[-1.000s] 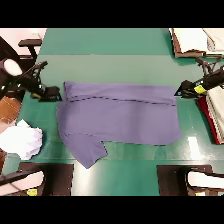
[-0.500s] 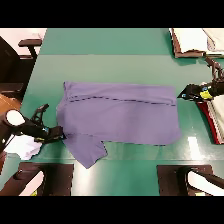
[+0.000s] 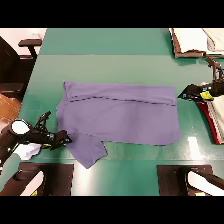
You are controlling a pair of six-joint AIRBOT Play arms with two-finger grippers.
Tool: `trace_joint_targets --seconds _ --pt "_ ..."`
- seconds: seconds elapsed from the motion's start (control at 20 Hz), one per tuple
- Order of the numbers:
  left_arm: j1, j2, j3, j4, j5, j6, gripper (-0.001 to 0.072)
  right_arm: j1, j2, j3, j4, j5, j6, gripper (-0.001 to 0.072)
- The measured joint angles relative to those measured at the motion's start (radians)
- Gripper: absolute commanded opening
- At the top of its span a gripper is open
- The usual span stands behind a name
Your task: Fold the shirts.
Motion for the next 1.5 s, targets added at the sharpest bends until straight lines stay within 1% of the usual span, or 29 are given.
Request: trace_joint_targets --seconds 0.05,0.1,0.3,0.4,0.45,0.55,0.7,0.85,0.9,0.95,1.0,1.05,1.1,1.2,1.25,1.35,1.5 --pt "0.0 -0.001 -0.004 0.007 0.013 0.0 0.0038 0.0 0.0 0.0 0.0 0.0 0.0 0.0451" --pt "0.0 -0.002 -0.007 0.01 0.026 0.001 0.0027 0.0 0.0 0.0 0.0 0.0 0.0 0.0451" --pt "0.0 -0.003 0.018 -0.006 0.058 0.016 0.0026 -0.015 0.001 -0.01 -0.003 0.041 -0.016 0.0451" --pt "-0.001 -0.002 0.058 -0.02 0.043 0.033 0.0026 -0.053 0.018 -0.056 -0.006 0.082 -0.022 0.0451" --pt "-0.001 -0.002 0.08 -0.023 0.027 0.04 0.0027 -0.08 0.032 -0.097 -0.007 0.098 -0.024 0.0455" --pt "-0.001 -0.002 0.119 -0.028 0.013 0.052 0.0027 -0.15 0.07 -0.204 -0.011 0.118 -0.026 0.0515" --pt "-0.001 -0.002 0.158 -0.033 -0.001 0.064 0.0027 -0.248 0.119 -0.393 -0.01 0.137 -0.028 0.0511" --pt "-0.001 -0.002 0.172 -0.037 -0.004 0.069 0.0027 -0.29 0.126 -0.537 0.026 0.136 -0.029 0.0502" --pt "-0.001 -0.002 0.174 -0.037 -0.005 0.071 0.0026 -0.291 0.115 -0.573 0.049 0.125 -0.029 0.048" --pt "-0.001 -0.002 0.176 -0.037 -0.005 0.071 0.0027 -0.284 0.101 -0.597 0.069 0.111 -0.03 0.0399" --pt "-0.001 -0.002 0.177 -0.037 -0.006 0.071 0.0027 -0.264 0.084 -0.614 0.09 0.094 -0.03 0.0359" --pt "-0.001 -0.002 0.178 -0.037 -0.006 0.072 0.0027 -0.237 0.067 -0.62 0.108 0.076 -0.031 0.0277" --pt "-0.001 -0.001 0.179 -0.037 -0.009 0.075 0.0026 -0.205 0.053 -0.62 0.116 0.06 -0.031 0.0165" --pt "-0.001 -0.001 0.181 -0.035 -0.027 0.083 0.0025 -0.135 0.038 -0.598 0.123 0.038 -0.031 0.0047" --pt "-0.001 0.003 0.182 -0.03 -0.042 0.087 0.0024 -0.101 0.04 -0.582 0.115 0.034 -0.031 0.0015" --pt "-0.001 0.038 0.184 -0.01 -0.08 0.089 0.0024 -0.052 0.07 -0.553 0.079 0.039 -0.026 0.0017" --pt "0.0 0.145 0.185 0.027 -0.164 0.063 0.0024 -0.015 0.166 -0.516 -0.006 0.1 -0.018 0.0017"
